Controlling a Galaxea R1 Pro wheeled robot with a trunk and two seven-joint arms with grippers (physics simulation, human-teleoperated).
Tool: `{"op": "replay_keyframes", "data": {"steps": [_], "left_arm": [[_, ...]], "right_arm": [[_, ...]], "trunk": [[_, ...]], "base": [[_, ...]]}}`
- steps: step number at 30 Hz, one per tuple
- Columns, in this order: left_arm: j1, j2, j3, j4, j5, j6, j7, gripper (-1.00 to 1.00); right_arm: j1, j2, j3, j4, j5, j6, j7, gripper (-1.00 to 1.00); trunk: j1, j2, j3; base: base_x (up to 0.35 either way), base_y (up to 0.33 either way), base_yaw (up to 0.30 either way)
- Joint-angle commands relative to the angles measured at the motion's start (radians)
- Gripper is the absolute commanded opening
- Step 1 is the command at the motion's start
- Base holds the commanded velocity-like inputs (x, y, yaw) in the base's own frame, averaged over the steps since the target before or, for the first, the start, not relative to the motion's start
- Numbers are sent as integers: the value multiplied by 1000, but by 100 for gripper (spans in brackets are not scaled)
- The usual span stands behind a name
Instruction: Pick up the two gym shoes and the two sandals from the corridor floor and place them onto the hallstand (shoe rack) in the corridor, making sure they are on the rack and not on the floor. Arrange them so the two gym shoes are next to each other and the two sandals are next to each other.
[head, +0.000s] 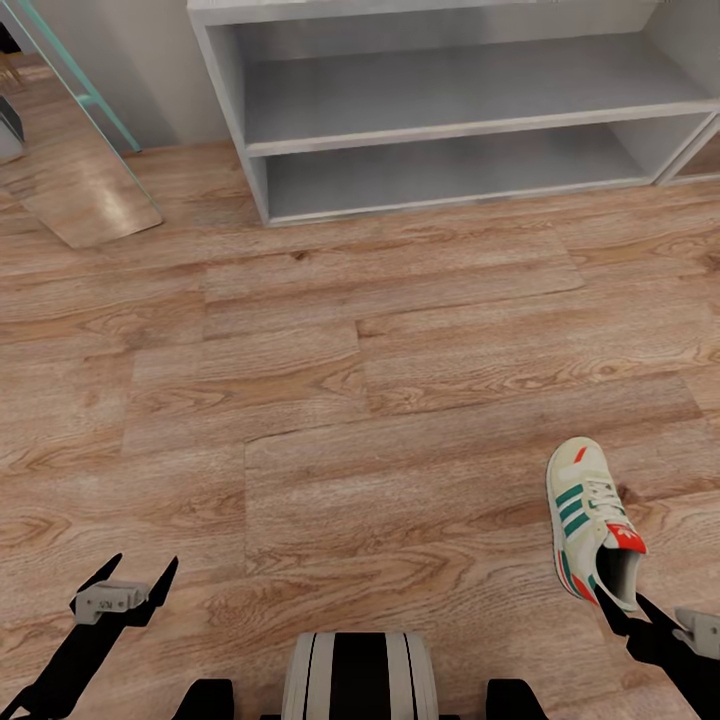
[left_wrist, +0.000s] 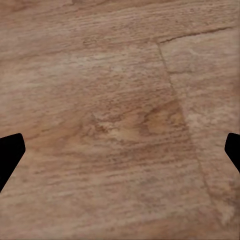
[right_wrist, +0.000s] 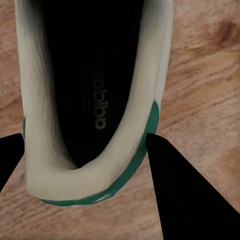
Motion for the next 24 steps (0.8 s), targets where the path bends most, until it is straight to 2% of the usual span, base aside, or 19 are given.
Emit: {"op": "replay_keyframes", "data": {"steps": [1,24], "left_arm": [[1,0,-1,0,0,0,-1,100],[4,-3,-9,9,-17,-7,-1,100]], "right_arm": [[1,0,0,0,-2,1,0,-100],[4,8,1,13,-4,-37,-7,-100]], "trunk": [[0,0,1],[0,0,35]], "base": [[0,0,0],[0,0,0]]}}
